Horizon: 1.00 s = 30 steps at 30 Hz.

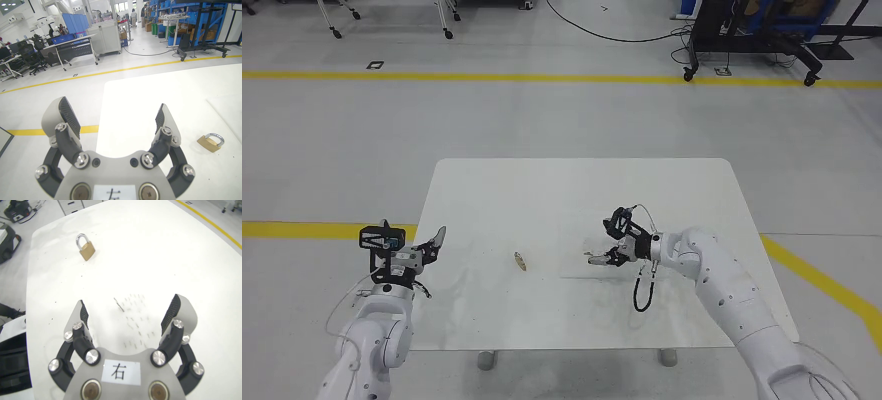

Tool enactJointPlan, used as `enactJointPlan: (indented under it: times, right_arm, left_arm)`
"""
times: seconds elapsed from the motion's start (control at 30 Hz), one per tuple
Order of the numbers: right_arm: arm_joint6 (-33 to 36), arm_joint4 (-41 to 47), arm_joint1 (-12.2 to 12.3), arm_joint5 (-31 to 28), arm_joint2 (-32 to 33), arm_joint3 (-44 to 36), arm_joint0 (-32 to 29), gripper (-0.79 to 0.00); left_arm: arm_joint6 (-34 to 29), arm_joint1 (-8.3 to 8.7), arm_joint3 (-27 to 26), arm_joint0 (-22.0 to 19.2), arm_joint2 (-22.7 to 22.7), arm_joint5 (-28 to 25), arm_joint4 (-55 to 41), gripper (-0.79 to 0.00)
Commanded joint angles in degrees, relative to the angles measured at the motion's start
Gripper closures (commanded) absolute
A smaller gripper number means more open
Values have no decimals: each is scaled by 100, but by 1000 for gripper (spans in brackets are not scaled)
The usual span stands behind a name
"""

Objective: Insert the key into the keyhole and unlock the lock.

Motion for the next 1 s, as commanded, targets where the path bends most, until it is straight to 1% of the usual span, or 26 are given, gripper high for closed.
enactJointPlan:
  times: [0.0,0.03,0.07,0.1,0.13,0.17,0.23,0.3,0.47,0.57,0.6,0.67,0.7,0.73,0.83,0.97]
  right_arm:
    - [-106,-222,-13,-83,-114,147,113,-671]
    - [-138,-422,-28,-108,-232,185,177,-671]
    - [-154,-534,-36,-110,-294,191,208,-748]
    - [-190,-705,-48,-94,-384,195,250,-739]
    - [-205,-941,-58,-14,-479,169,295,-637]
    - [-220,-1216,-67,133,-578,129,319,-486]
    - [-403,-1558,-88,382,-734,103,327,-459]
    - [-630,-1712,-94,521,-795,99,324,-385]
    - [-909,-1957,-89,546,-904,135,345,-354]
    - [-963,-2009,-87,565,-932,150,357,-317]
    - [-977,-2032,-85,569,-945,148,361,-286]
    - [-986,-2050,-81,556,-955,150,364,-188]
    - [-1009,-2063,-77,522,-962,134,366,-28]
    - [-1083,-2077,-66,473,-959,115,362,0]
    - [-1244,-2158,-29,416,-928,106,343,0]
    - [-1414,-2255,9,499,-887,45,297,0]
  left_arm:
    - [0,0,0,0,0,0,0,-785]
    - [0,0,0,0,0,0,0,-785]
    - [0,0,0,0,0,0,0,-785]
    - [0,0,0,0,0,0,0,-785]
    - [0,0,0,0,0,0,0,-785]
    - [0,0,0,0,0,0,0,-785]
    - [0,0,0,0,0,0,0,-785]
    - [0,0,0,0,0,0,0,-785]
    - [0,0,0,0,0,0,0,-785]
    - [0,0,0,0,0,0,0,-785]
    - [0,0,0,0,0,0,0,-785]
    - [0,0,0,0,0,0,0,-785]
    - [0,0,0,0,0,0,0,-785]
    - [0,0,0,0,0,0,0,-785]
    - [0,0,0,0,0,0,0,-785]
    - [0,0,0,0,0,0,0,-785]
